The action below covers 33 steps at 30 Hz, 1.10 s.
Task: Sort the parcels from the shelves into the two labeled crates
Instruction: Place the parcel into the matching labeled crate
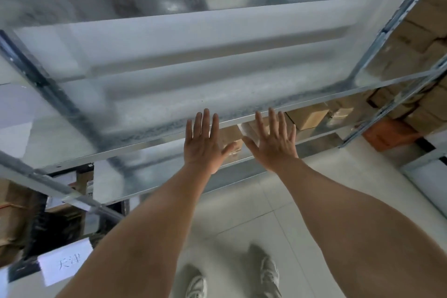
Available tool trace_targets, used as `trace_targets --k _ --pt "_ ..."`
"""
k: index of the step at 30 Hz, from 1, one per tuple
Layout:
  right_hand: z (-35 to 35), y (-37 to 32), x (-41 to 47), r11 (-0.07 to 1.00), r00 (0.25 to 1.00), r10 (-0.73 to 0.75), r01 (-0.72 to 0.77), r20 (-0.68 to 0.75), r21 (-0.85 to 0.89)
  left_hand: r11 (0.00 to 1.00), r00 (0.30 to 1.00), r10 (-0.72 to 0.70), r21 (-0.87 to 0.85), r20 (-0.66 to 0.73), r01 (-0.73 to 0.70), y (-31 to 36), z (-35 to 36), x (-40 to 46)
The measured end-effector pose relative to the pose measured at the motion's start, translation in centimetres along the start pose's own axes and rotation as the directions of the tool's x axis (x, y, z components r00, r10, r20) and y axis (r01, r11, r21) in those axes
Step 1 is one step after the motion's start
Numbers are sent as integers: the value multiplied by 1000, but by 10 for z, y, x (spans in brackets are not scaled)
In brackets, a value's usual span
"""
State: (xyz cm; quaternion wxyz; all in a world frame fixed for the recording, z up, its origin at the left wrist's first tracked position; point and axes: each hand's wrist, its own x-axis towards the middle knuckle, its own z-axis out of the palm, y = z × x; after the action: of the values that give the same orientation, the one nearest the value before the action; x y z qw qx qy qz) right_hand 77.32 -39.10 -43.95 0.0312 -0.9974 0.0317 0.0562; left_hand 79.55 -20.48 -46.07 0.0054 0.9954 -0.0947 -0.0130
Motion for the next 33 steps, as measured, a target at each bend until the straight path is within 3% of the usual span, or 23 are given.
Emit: trace_targets --k 8,15,26,30,33 --pt "22 93 61 984 975 -175 174 135 25 979 975 -201 36 91 198 89 27 31" --pt "41 143 89 971 945 -237 237 224 28 952 938 -305 75 168 296 142 51 38" --pt "146 158 136 964 925 -256 266 280 3 917 878 -394 50 273 396 136 152 81" --pt "215 150 174 972 936 -234 224 263 69 897 858 -431 26 279 442 115 217 116" --pt "268 134 213 964 953 -235 202 192 176 881 867 -454 -40 207 471 96 273 148"
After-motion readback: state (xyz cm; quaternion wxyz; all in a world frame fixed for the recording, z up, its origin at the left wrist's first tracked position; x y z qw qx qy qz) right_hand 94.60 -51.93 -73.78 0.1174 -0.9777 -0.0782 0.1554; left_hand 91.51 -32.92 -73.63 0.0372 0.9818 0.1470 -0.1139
